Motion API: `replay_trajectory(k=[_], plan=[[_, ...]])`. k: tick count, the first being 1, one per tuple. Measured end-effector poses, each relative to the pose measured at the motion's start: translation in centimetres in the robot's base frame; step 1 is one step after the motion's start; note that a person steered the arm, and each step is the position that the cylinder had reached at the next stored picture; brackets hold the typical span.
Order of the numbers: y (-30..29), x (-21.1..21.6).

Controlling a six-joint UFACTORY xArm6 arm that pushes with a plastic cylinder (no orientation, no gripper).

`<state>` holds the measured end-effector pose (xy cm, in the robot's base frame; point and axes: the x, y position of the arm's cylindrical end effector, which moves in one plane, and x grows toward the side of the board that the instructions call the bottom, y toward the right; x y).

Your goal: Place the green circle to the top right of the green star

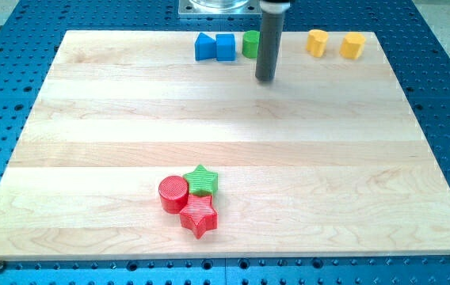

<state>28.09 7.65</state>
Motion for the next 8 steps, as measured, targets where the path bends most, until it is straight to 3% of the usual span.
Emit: replay_trajectory(k=[1,2,3,4,5,6,8], plan=[[1.3,-6.5],[-0.1,-8.8],[-4.2,-3.4],[-4.2,6.7],[-3.8,11.3],[2.0,13.9],[2.5,22.7]])
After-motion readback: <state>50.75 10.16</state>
